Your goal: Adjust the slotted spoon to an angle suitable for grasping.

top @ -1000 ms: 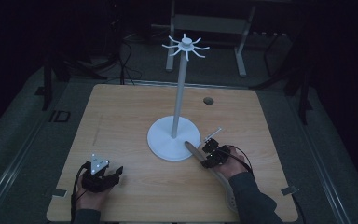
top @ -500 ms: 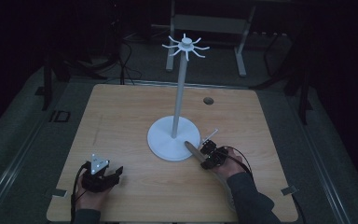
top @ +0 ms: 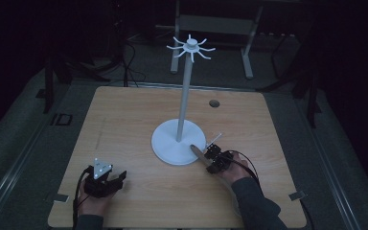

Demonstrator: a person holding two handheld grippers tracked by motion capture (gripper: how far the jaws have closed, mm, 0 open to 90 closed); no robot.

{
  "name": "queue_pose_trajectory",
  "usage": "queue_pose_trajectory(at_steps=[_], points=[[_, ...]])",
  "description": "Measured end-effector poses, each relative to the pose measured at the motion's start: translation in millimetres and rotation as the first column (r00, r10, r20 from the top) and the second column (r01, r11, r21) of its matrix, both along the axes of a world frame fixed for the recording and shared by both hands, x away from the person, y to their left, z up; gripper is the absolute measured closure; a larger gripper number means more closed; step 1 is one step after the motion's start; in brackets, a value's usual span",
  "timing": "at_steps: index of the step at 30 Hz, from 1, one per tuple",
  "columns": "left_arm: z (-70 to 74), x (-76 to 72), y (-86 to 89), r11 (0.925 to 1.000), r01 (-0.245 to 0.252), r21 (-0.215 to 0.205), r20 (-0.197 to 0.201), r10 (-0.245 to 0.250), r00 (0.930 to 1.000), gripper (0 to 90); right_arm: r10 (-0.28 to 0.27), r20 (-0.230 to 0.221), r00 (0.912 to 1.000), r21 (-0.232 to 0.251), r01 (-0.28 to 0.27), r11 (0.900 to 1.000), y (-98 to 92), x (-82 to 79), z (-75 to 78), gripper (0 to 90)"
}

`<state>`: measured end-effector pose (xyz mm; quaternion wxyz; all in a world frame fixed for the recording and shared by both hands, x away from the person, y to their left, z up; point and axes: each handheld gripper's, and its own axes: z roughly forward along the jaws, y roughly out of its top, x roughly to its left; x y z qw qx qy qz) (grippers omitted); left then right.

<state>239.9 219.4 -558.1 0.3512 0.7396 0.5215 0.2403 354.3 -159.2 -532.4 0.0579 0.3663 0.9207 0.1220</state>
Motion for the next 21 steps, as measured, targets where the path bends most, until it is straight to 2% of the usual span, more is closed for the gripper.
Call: queue_pose_trajectory(at_steps=[11, 21], points=[[-0.7, 1.7, -2.0, 0.9999, 0.007, 0.008, -0.004, -0.007, 1.0, 39.8, -0.019, -0.001, 0.9998, 0.052, 0.019, 0.998, -8.0, -0.2, 6.5, 73.9], [-0.6, 1.8, -2.2, 0.9999, 0.005, 0.013, -0.004, -0.005, 1.0, 39.8, -0.035, 0.04, 0.9986, 0.088, 0.031, 0.996, -13.0, -2.6, 14.1, 74.1]])
